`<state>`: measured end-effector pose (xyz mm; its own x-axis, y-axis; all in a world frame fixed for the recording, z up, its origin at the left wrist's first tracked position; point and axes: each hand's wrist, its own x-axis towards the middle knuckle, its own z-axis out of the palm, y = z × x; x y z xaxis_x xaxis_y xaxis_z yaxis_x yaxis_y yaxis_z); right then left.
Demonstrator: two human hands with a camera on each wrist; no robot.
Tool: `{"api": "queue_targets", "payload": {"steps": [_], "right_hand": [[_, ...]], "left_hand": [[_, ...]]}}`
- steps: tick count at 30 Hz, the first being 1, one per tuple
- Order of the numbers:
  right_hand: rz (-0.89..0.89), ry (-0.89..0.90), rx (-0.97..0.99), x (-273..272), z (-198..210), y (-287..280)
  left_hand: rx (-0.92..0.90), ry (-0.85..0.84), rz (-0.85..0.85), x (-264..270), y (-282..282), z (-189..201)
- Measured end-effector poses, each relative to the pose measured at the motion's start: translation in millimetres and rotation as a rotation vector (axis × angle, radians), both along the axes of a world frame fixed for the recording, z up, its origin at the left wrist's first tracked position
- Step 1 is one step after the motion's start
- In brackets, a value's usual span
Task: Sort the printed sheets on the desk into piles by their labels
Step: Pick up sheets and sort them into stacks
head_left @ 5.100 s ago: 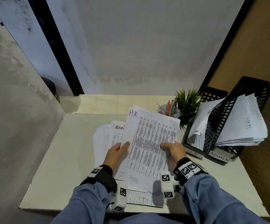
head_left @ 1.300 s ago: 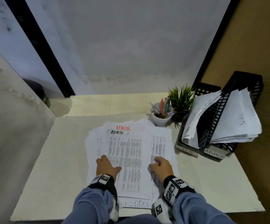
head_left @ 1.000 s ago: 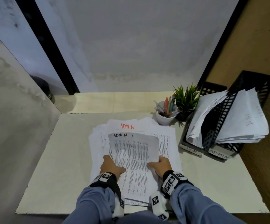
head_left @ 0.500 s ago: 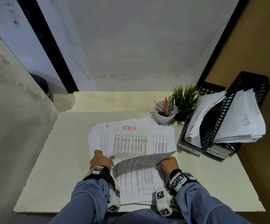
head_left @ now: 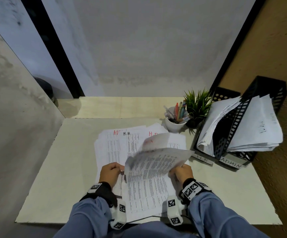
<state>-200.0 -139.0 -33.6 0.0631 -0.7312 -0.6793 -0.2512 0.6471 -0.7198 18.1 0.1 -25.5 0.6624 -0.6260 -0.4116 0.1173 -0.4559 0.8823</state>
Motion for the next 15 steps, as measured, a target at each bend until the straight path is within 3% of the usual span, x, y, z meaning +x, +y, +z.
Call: {"api": "queue_targets", "payload": {"steps": [6, 8, 10, 11, 13, 15], "right_hand": [[-0.016, 0.012, -0.081, 4.1, 23.6, 0.4], [-0.129, -0.013, -0.064, 12.5, 18.0, -4.6], [-0.283, 0.07, -0.034, 14.8, 9.2, -8.1], [-0.33, 0.005, -0.007, 14.7, 16.1, -5.6], [-0.214, -0.074, -0.058, 6.5, 25.2, -8.1], [-0.147, 0.012, 0.009, -4.8, 29.6, -9.9]], "left_hand": [[-0.057, 0.172, -0.047, -12.0, -6.1, 5.7], [-0.04, 0.188, -0.063, -14.9, -10.5, 6.9], [-0.019, 0.219, -0.051, -17.5, -15.7, 8.2], [-0.024, 0.235, -0.033, -19.0, -18.7, 8.8], [-0.03, 0.256, 0.026, -18.6, -24.1, 7.6], [0.0, 0.161, 0.1, -14.6, -26.2, 4.6]]}}
